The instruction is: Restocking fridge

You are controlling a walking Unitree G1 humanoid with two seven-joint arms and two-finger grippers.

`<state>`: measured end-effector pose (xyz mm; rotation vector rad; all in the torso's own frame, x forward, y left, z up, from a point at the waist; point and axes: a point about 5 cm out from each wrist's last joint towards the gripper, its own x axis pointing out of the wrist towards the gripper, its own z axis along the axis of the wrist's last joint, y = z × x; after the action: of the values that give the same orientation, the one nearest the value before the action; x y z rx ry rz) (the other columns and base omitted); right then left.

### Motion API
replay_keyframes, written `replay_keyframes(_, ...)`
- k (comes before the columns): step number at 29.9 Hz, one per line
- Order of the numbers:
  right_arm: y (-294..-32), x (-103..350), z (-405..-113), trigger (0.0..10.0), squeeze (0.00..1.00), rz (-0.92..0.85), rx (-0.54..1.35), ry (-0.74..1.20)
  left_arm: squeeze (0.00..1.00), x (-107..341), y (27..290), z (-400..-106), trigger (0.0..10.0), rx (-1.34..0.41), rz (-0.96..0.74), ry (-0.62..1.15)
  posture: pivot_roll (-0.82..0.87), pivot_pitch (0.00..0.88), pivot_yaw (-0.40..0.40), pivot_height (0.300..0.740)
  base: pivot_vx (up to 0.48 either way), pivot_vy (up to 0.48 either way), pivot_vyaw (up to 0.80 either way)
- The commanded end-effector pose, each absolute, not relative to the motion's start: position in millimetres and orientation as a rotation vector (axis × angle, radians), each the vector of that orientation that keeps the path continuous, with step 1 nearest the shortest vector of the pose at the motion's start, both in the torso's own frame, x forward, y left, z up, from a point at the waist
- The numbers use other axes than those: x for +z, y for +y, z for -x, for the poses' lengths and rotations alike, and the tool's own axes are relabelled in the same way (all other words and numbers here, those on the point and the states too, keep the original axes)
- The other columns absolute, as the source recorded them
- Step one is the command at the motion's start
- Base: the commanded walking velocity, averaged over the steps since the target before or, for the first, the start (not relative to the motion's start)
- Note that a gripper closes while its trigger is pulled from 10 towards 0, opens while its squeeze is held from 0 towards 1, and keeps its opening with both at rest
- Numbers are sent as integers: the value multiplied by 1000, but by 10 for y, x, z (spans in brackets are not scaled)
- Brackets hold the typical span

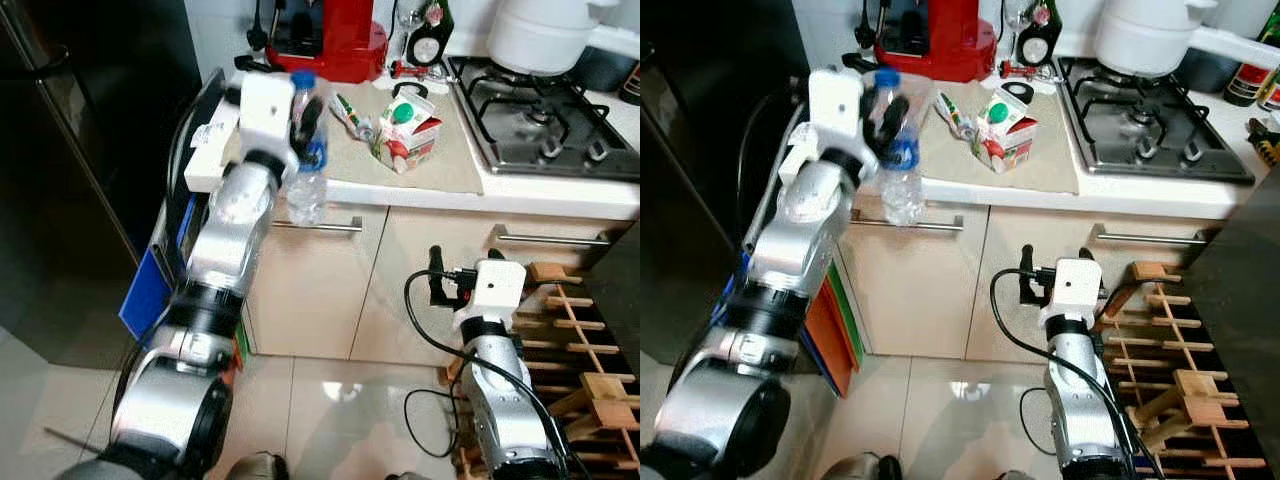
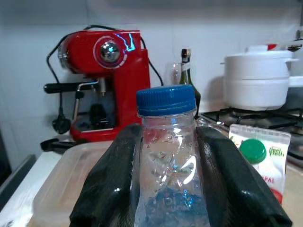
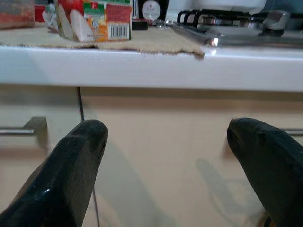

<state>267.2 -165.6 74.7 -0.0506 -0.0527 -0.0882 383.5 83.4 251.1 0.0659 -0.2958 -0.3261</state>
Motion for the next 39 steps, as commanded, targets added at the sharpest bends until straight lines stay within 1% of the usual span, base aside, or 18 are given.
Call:
replay_keyframes(1, -1644, 732, -2648, 10000, 0, 52, -91, -44, 0, 2872, 819, -3871, 10000, -328, -41, -416, 14, 0, 22, 740, 0, 0, 0)
replay_keyframes(3, -1638, 714, -2610, 10000, 0, 49, -93, -38, 0, 3076, 746, -3927, 10000, -330, -42, -454, -1, 6, 30, 740, 0, 0, 0)
replay_keyframes(7, -1641, 706, -2589, 10000, 0, 49, -96, -35, 0, 3163, 716, -3952, 10000, -334, -42, -465, -10, 11, 35, 740, 0, 0, 0)
replay_keyframes(10, -1638, 680, -2513, 10000, 0, 49, -106, -24, 0, 3321, 664, -4016, 10000, -350, -53, -485, -23, 32, 45, 740, 0, 0, 0)
replay_keyframes(12, -1641, 666, -2493, 10000, 0, 49, -108, -19, 0, 3342, 647, -4034, 10000, -354, -54, -484, -23, 35, 47, 740, 0, 0, 0)
replay_keyframes(20, -1634, 648, -2450, 10000, 0, 48, -110, -8, 0, 3320, 571, -4078, 10000, -358, -84, -467, -28, 51, 56, 740, 0, 0, 0)
replay_keyframes(24, -1627, 649, -2397, 10000, 0, 47, -111, -2, 0, 3288, 542, -4089, 10000, -349, -91, -475, -37, 73, 58, 740, 0, 0, 0)
replay_keyframes(29, -1640, 621, -2331, 10000, 0, 51, -114, 15, 0, 3246, 544, -4094, 10000, -337, -101, -482, -45, 100, 58, 740, 0, 0, 0)
replay_keyframes(39, -1648, 635, -2277, 10000, 0, 59, -110, 27, 0, 3123, 584, -4118, 10000, -315, -102, -456, -52, 119, 53, 740, 0, 0, 0)
